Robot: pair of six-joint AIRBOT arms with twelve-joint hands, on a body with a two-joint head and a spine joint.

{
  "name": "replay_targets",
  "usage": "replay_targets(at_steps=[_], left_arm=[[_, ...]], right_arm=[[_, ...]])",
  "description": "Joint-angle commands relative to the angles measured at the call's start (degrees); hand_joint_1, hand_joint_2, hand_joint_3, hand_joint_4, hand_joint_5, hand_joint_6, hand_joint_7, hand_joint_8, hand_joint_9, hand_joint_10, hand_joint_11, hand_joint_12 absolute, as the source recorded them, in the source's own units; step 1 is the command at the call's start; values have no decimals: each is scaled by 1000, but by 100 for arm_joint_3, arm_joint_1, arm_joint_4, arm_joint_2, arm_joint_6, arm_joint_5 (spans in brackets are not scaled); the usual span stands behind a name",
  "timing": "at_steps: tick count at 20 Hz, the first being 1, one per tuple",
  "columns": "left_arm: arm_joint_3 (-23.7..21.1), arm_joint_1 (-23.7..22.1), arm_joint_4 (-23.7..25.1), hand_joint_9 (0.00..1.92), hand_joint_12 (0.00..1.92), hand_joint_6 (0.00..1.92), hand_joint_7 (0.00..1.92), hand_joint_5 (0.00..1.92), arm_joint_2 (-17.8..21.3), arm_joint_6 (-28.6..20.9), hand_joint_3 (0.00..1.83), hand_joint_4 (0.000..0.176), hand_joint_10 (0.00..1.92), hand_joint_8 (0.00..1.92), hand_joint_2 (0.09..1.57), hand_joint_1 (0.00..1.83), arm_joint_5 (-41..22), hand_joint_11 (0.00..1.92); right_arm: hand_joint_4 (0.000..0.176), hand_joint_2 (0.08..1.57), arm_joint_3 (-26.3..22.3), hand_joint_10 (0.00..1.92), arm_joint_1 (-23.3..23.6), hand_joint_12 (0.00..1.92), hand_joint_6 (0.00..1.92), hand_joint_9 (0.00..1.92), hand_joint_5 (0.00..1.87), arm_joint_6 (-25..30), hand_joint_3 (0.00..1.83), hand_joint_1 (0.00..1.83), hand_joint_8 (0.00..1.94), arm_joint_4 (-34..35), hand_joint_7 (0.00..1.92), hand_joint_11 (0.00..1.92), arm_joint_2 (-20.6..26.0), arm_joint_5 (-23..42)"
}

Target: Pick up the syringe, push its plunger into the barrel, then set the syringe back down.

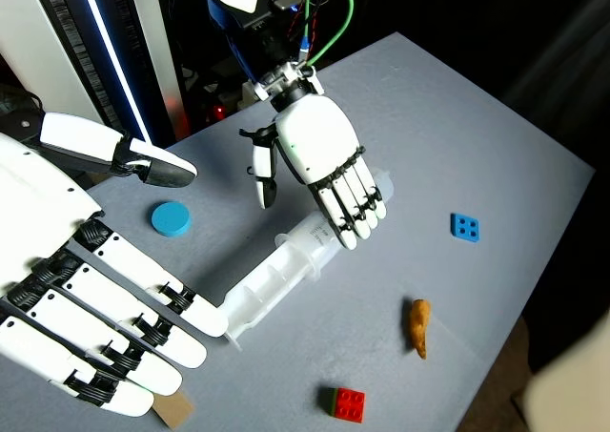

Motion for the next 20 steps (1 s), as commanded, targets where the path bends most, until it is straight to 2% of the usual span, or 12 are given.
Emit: replay_targets(at_steps=[1, 4, 7, 11, 14, 18, 20], left_arm=[[36, 8, 535, 0, 5, 0, 0, 7, -7, 9, 2, 0, 0, 0, 1023, 712, 185, 9], [55, 71, 535, 0, 15, 0, 0, 5, -39, 10, 3, 0, 0, 0, 1028, 681, 184, 27], [103, 168, 614, 0, 19, 3, 0, 7, -82, 9, 5, 0, 0, 0, 1036, 675, 156, 27], [240, 251, 666, 0, 16, 10, 0, 34, -153, -1, 0, 0, 0, 0, 1006, 723, 58, 10], [379, 301, 689, 0, 17, 1, 0, 9, -172, -1, 0, 0, 0, 0, 1017, 668, -25, 9], [551, 391, 786, 0, 34, 3, 0, 25, -189, -1, 0, 0, 0, 0, 1012, 724, -163, 29], [628, 433, 786, 0, 32, 4, 0, 11, -195, -4, 4, 0, 0, 0, 1027, 661, -230, 30]], right_arm=[[0, 1011, -3, 1, 68, 463, 1, 114, 86, 55, 1, 0, 0, -287, 107, 0, 37, -255], [0, 1010, -3, 4, 71, 513, 5, 133, 106, 126, 1, 0, 4, -334, 119, 0, 37, -250], [0, 1008, -3, 1, 30, 437, 1, 112, 84, 549, 0, 0, 1, -702, 102, 0, 52, -224], [0, 1002, -3, 5, 23, 541, 5, 138, 106, 572, 0, 0, 4, -713, 128, 0, 55, -224], [0, 1010, -3, 2, 24, 523, 3, 133, 109, 579, 2, 0, 1, -714, 125, 0, 55, -228], [0, 995, -3, 3, 32, 532, 5, 131, 109, 589, 0, 0, 4, -716, 127, 0, 55, -240], [0, 1006, -3, 4, 34, 484, 2, 122, 105, 603, 2, 0, 3, -719, 120, 0, 54, -239]])
